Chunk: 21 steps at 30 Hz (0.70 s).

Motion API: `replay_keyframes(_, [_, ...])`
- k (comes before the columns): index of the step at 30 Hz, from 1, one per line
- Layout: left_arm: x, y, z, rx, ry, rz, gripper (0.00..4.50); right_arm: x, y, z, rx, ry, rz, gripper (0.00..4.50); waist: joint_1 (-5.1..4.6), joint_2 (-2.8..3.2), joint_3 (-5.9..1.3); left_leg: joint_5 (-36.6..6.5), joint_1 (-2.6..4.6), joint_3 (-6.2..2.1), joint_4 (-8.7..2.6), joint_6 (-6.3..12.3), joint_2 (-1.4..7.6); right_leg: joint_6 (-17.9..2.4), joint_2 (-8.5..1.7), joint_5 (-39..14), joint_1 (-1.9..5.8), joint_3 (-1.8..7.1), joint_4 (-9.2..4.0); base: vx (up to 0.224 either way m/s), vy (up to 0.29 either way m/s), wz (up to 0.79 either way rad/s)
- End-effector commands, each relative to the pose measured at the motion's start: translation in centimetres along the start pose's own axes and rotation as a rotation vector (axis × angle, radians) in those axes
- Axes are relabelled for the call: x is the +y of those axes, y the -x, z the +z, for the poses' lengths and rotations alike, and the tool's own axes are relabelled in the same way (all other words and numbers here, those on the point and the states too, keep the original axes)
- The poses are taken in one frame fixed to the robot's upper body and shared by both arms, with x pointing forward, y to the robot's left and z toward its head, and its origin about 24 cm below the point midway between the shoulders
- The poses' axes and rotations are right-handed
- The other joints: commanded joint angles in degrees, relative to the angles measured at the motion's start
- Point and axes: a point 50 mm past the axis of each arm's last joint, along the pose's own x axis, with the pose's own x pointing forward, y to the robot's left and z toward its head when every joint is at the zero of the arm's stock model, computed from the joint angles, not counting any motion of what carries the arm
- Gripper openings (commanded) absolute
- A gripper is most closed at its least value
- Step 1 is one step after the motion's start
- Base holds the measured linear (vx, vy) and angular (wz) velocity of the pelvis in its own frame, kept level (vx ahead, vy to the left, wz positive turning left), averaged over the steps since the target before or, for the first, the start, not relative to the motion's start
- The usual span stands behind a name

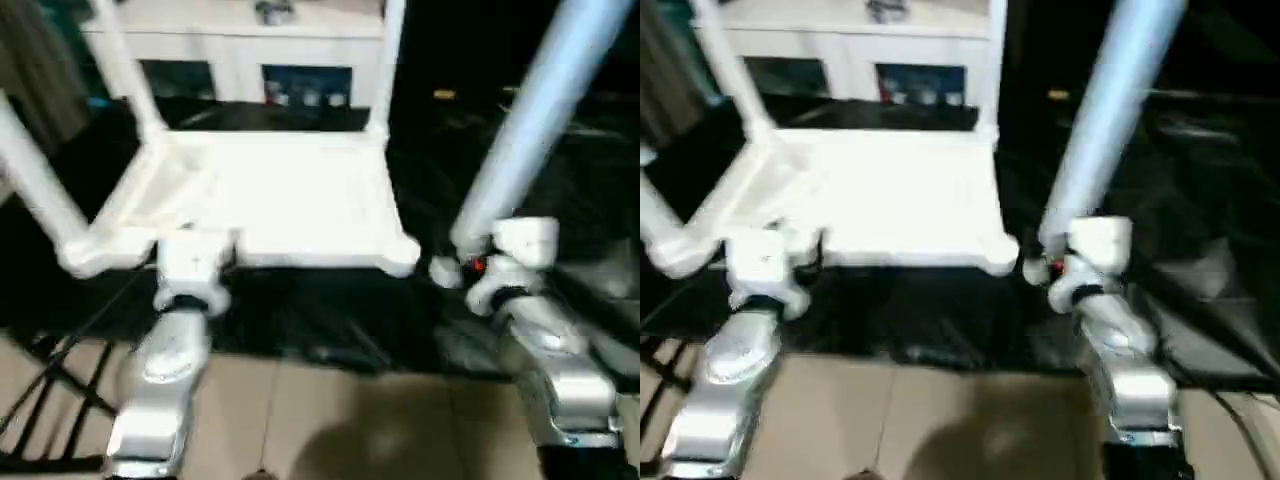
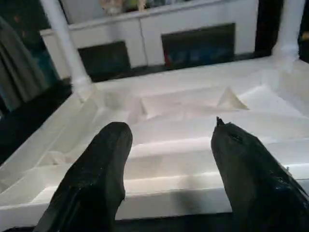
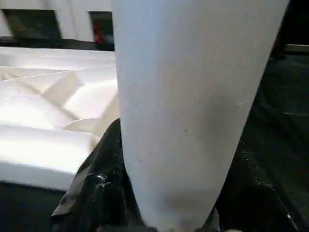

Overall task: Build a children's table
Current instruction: Pick table leg

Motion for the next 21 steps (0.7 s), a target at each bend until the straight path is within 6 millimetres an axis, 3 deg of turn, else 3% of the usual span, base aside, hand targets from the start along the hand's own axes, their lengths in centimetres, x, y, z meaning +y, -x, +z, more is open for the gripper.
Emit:
replay_keyframes(1, [-0.9, -0.1, 0.3, -0.013, 0.014, -0.024, 3.09, -1.2, 0.1, 1.1, -0.043, 0.017, -0.035, 1.91, -1.22, -0.7, -2.89, -2.88, 6.52, -3.46, -8.45, 16.55, 10.67, 3.43, -3.01, 3.8, -4.58, 0.28, -1.63, 0.135, -0.044, -0.27])
replay_keyframes(2, [-0.9, 0.0, 0.2, -0.011, 0.018, -0.024, 3.09, -1.3, 0.1, 1.1, -0.039, 0.014, -0.041, 1.91, -1.17, -1.51, -2.89, -4.38, 6.64, -1.31, -8.36, 14.64, 9.91, 1.76, -3.65, 5.68, -4.19, 0.77, -3.72, 0.135, -0.044, -0.27])
replay_keyframes(3, [-1.0, 0.0, 0.2, -0.01, 0.018, -0.024, 3.09, -1.3, 0.1, 1.1, -0.038, 0.019, -0.045, 1.91, -0.27, -4.4, -2.39, -13.59, 4.13, 3.27, -6.81, 10.66, 4.17, -1.56, -4.0, 3.74, -0.74, 3.14, -9.29, 0.125, -0.107, -0.42])
replay_keyframes(4, [-1.0, 0.0, 0.2, -0.01, 0.019, -0.024, 3.09, -1.4, 0.0, 1.1, -0.035, 0.028, -0.05, 1.91, 3.05, -4.75, -3.96, -9.3, -2.32, 2.33, 2.78, 10.43, -1.81, -3.2, -11.85, -7.26, 7.76, 10.49, -12.93, 0.141, -0.105, -0.15])
replay_keyframes(5, [-1.0, 0.1, 0.2, -0.01, 0.022, -0.023, 3.09, -1.4, 0.0, 1.1, -0.026, 0.042, -0.054, 1.91, 2.59, -5.85, -3.23, -1.2, -4.38, 0.47, 5.02, 7.46, -1.12, -3.49, -10.31, -11.04, 8.15, 9.19, -12.72, 0.141, -0.105, -0.15])
replay_keyframes(6, [-1.0, 0.1, 0.2, -0.009, 0.024, -0.023, 3.09, -1.3, -0.1, 1.1, -0.022, 0.045, -0.05, 1.91, 2.96, -5.1, -3.53, 1.49, -4.85, 0.0, 4.97, 5.97, -1.4, -3.9, -9.6, -9.41, 8.42, 8.52, -12.31, 0.148, -0.078, 0.0])
replay_keyframes(7, [-1.0, 0.1, 0.2, -0.009, 0.024, -0.023, 3.09, -1.3, -0.1, 1.1, -0.022, 0.045, -0.05, 1.91, 2.36, -4.79, -2.71, 5.45, -6.37, -0.49, 5.14, 3.91, -0.69, -7.09, -9.78, -6.28, 8.64, 7.13, -12.83, 0.142, -0.047, -0.07])
replay_keyframes(8, [-1.0, 0.2, 0.2, -0.015, 0.033, -0.029, 3.09, -1.2, -0.1, 1.2, -0.024, 0.05, -0.042, 1.91, 2.51, -3.58, -2.05, 9.38, -5.72, -0.82, 2.51, 2.96, 0.65, -10.75, -8.65, -6.66, 6.69, 5.28, -13.71, 0.142, -0.047, -0.07])
replay_keyframes(9, [-1.0, 0.2, 0.1, -0.012, 0.034, -0.039, 3.09, -1.0, -0.2, 1.3, -0.034, 0.068, -0.033, 1.91, 2.59, -1.94, -2.59, 12.76, -5.85, -1.23, 0.17, 3.32, 1.63, -11.84, -7.66, -4.28, 6.75, 4.1, -12.9, 0.128, -0.003, -0.04])
replay_keyframes(10, [-1.0, 0.2, 0.1, -0.014, 0.052, -0.064, 3.09, -0.8, -0.2, 1.6, -0.053, 0.08, -0.021, 1.91, 2.26, -0.3, -2.99, 16.43, -4.64, -0.96, -3.86, 4.7, 3.31, -10.36, -4.53, -1.17, 6.02, 0.94, -12.01, 0.126, 0.069, -0.07])
replay_keyframes(11, [-1.1, 0.2, 0.1, -0.016, 0.065, -0.081, 3.09, -0.7, -0.2, 1.7, -0.065, 0.088, -0.013, 1.91, 1.21, 0.79, -3.03, 13.02, -3.38, -3.19, -5.42, 8.7, 6.91, -6.7, -2.18, 2.34, 3.88, -0.12, -8.98, 0.126, 0.069, -0.07])
replay_keyframes(12, [-1.2, 0.2, 0.2, -0.026, 0.054, -0.116, 3.09, -0.7, -0.2, 1.7, -0.065, 0.077, -0.003, 1.91, 0.72, 1.42, -4.19, 16.14, -0.68, -5.1, -4.86, 10.75, 9.42, -5.88, -2.33, 5.86, 2.65, -0.02, -6.69, 0.15, 0.097, -0.11])
replay_keyframes(13, [-1.5, 0.1, 0.3, -0.031, 0.048, -0.178, 3.09, -0.7, -0.3, 1.7, -0.06, 0.058, 0.013, 1.91, 0.86, 1.38, -4.7, 29.21, 0.7, -6.27, -3.42, 14.17, 10.52, -5.48, -4.11, 13.29, 0.56, 1.64, -5.76, 0.114, 0.066, -0.04])
replay_keyframes(14, [-1.7, 0.0, 0.3, -0.031, 0.043, -0.217, 3.09, -0.7, -0.3, 1.7, -0.054, 0.042, 0.027, 1.91, 1.45, 1.22, -5.35, 43.62, 1.29, -6.22, -2.13, 13.79, 9.65, -4.52, -4.68, 18.99, -0.33, 2.45, -5.62, 0.114, 0.066, -0.04])
replay_keyframes(15, [-2.2, -0.3, 0.3, -0.035, 0.035, -0.331, 3.09, -0.8, -0.5, 1.8, -0.038, 0.006, 0.046, 1.91, 1.71, 0.79, -5.39, 47.08, 1.26, -6.11, -1.83, 13.19, 8.95, -3.81, -5.05, 20.44, -0.45, 2.97, -5.89, 0.038, 0.073, -0.01])
replay_keyframes(16, [-2.3, -0.4, 0.3, -0.036, 0.033, -0.35, 3.09, -0.8, -0.5, 1.8, -0.036, 0.0, 0.048, 1.91, 2.67, 0.55, -4.61, 41.59, -0.65, -3.73, -1.97, 10.49, 6.52, -4.52, -5.5, 21.74, 0.35, 3.5, -7.45, -0.006, 0.055, -0.01])
replay_keyframes(17, [-2.6, -0.6, 0.2, -0.034, 0.023, -0.423, 3.09, -0.9, -0.6, 1.9, -0.033, -0.023, 0.069, 1.91, 3.4, -0.1, -4.01, 25.47, -3.1, -1.55, -3.11, 7.02, 4.6, -6.39, -6.6, 21.43, 2.23, 3.48, -8.09, -0.006, 0.055, -0.01])
replay_keyframes(18, [-2.7, -0.7, 0.1, -0.031, 0.018, -0.452, 3.09, -0.9, -0.6, 2.0, -0.036, -0.032, 0.08, 1.91, 3.86, -0.34, -3.67, 16.53, -3.49, -1.12, -3.74, 5.37, 4.71, -6.85, -7.07, 18.36, 2.7, 3.55, -8.74, 0.0, 0.0, 0.0])
replay_keyframes(19, [-2.9, -0.9, 0.0, -0.026, -0.012, -0.526, 3.09, -1.0, -0.7, 2.1, -0.034, -0.038, 0.088, 1.91, 4.2, -0.48, -3.74, 6.61, -3.04, -0.88, -4.66, 3.0, 5.47, -8.13, -7.12, 14.39, 3.18, 3.31, -8.87, 0.0, 0.0, 0.0])
replay_keyframes(21, [-3.3, -1.2, -0.2, -0.011, -0.05, -0.674, 3.09, -1.1, -0.8, 2.2, -0.028, -0.035, 0.112, 1.91, 3.97, -0.4, -3.3, -2.49, -2.14, -0.4, -5.99, 2.0, 6.01, -9.28, -6.41, 7.16, 2.42, 3.03, -9.45, -0.033, 0.003, 0.02])
